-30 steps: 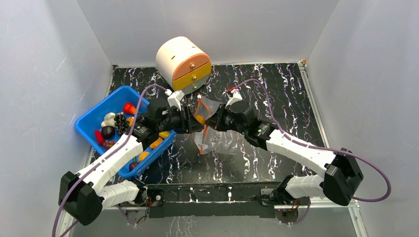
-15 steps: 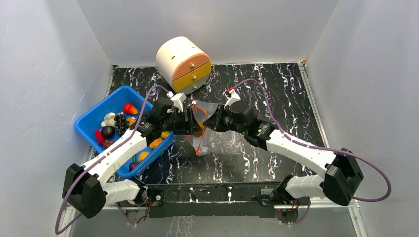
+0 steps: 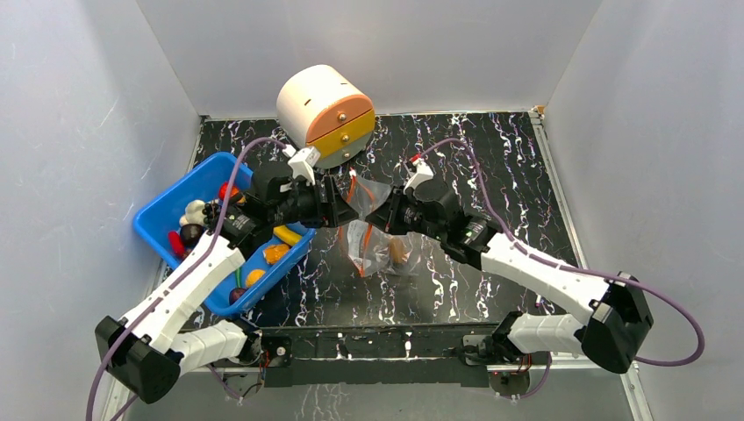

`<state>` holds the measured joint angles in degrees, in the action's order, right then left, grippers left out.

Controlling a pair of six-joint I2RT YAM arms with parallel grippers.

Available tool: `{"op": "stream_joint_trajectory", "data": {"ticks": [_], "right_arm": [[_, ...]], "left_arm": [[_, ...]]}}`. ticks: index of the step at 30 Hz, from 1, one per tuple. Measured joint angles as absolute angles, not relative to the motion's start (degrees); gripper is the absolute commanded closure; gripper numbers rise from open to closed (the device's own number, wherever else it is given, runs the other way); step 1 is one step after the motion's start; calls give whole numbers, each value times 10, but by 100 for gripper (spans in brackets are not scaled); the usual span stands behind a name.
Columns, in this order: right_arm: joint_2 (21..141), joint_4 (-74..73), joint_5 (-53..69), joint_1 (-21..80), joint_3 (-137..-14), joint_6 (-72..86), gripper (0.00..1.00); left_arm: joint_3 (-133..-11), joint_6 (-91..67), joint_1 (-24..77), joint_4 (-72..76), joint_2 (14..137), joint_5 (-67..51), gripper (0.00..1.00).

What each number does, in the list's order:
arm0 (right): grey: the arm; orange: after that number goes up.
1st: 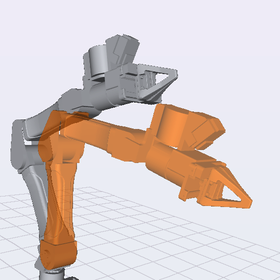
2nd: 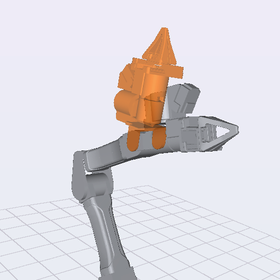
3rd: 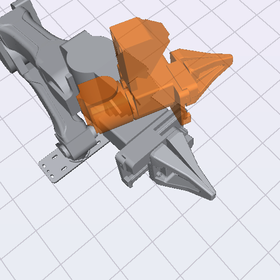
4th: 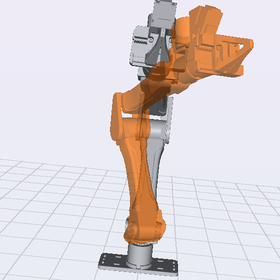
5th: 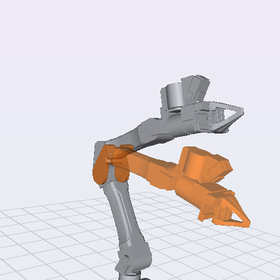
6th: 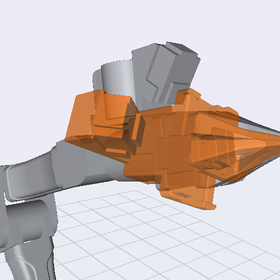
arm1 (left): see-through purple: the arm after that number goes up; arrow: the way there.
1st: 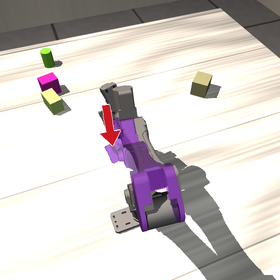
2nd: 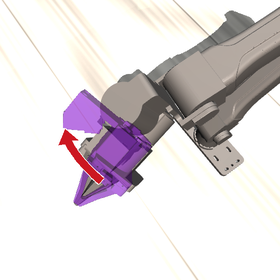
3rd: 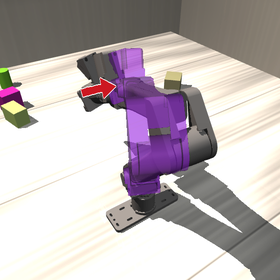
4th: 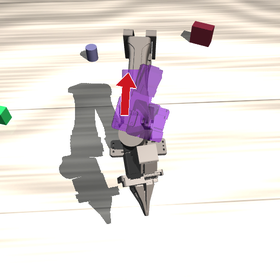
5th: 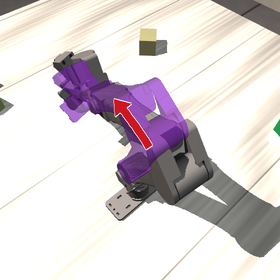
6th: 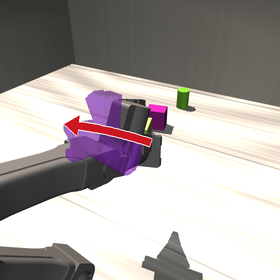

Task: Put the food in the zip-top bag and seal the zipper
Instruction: Place the fake fruit in the zipper food storage bag, then pick up the fake fruit from the bin.

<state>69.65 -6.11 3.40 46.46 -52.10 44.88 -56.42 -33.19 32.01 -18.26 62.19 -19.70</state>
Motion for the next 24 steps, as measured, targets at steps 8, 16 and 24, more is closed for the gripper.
{"op": "stream_joint_trajectory", "data": {"ticks": [8, 16, 24], "right_arm": [[608, -115, -18, 465, -518, 406, 100], [557, -146, -53, 465, -519, 385, 100], [530, -166, -61, 465, -515, 378, 100]], "left_arm": [[-658, -295, 320, -281, 619, -107, 46], [-681, -283, 317, -390, 634, 61, 55], [-675, -292, 206, -410, 668, 107, 49]]}}
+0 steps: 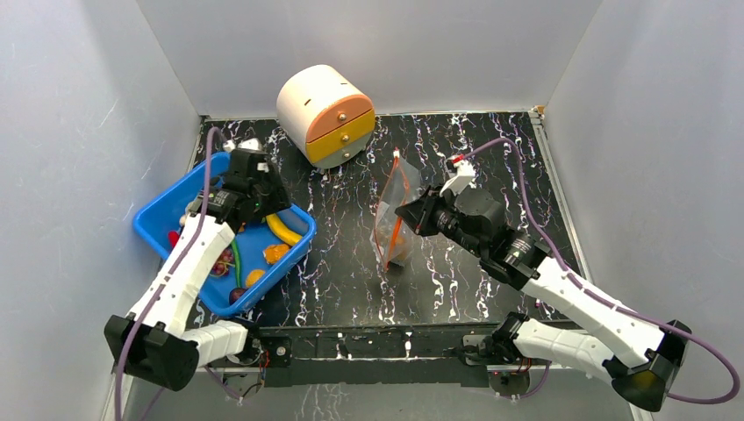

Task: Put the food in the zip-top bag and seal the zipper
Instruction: Pick up the fake fruit from the bin.

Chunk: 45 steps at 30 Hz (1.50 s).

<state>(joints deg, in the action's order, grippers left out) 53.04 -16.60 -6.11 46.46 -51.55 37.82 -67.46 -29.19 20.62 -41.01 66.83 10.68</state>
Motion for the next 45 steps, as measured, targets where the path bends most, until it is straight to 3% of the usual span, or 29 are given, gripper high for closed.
{"op": "stream_joint_trajectory", "data": {"ticks": [9, 21, 23, 27, 29, 30, 35, 45], "right_arm": [[509, -185, -76, 465, -515, 371, 100], [509, -196, -76, 465, -515, 369, 100], [509, -196, -76, 465, -516, 369, 100], [509, -197, -76, 465, -516, 370, 100], [510, -196, -76, 465, -516, 371, 100], [510, -196, -76, 465, -516, 371, 100], [514, -196, -75, 465, -518, 371, 100], [513, -196, -69, 465, -519, 376, 100]], "left_arm": [[-578, -298, 58, -357, 688, 60, 53], [-524, -284, 9, -276, 806, -4, 50], [-524, -277, 1, -258, 837, -21, 42], [-524, -265, -3, -234, 861, -50, 43], [-524, -264, -4, -232, 887, -56, 47], [-524, -266, -9, -228, 898, -62, 56], [-524, -263, -10, -245, 908, -38, 77], [-518, -259, -10, -269, 801, -1, 81]]}}
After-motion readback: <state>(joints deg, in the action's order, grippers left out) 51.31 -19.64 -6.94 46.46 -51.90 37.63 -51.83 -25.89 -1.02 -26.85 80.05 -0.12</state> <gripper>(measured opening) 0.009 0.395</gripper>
